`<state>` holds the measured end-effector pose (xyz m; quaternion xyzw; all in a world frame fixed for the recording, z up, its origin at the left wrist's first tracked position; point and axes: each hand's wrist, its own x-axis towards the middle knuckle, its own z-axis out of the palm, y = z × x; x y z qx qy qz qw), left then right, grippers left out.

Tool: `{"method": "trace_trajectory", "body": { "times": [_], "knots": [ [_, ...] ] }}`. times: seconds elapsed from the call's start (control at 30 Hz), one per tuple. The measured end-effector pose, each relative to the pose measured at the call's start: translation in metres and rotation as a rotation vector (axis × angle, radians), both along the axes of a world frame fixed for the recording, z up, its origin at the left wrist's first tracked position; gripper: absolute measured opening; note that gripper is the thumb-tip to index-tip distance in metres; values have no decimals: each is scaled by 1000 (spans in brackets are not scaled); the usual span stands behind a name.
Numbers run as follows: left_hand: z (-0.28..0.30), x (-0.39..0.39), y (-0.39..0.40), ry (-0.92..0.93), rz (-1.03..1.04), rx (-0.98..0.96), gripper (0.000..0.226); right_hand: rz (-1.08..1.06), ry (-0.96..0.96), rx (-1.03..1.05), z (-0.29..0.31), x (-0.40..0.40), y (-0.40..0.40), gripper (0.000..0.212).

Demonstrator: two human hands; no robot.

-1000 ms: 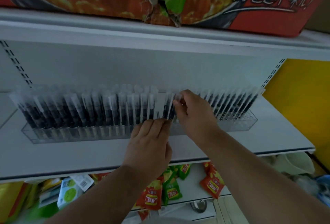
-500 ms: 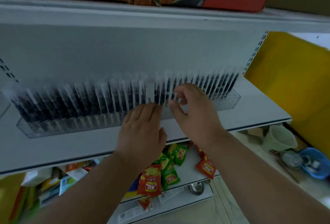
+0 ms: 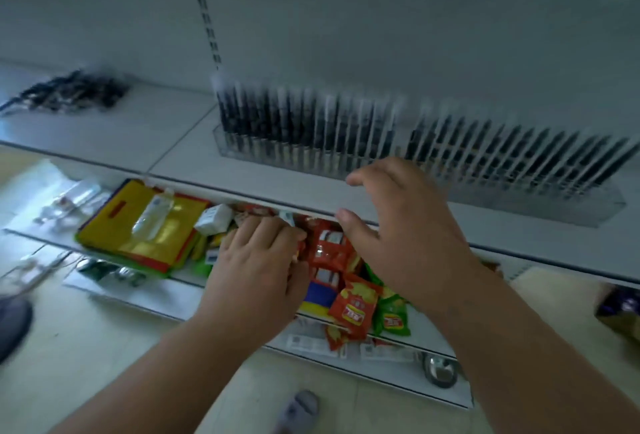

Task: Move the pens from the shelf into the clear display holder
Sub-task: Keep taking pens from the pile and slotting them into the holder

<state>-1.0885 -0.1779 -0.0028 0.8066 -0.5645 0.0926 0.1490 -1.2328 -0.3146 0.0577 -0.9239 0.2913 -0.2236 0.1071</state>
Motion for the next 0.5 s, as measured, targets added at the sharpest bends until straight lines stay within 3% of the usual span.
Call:
{"method": "trace_trajectory", "body": {
  "times": [0.27,0.5],
  "knots": [
    [-4,56,91,40,170,9,42,142,-10,-4,24,67,78,39],
    [6,174,200,-61,234,-43,38,179,-12,-54,41,192,175,40]
  ]
}}
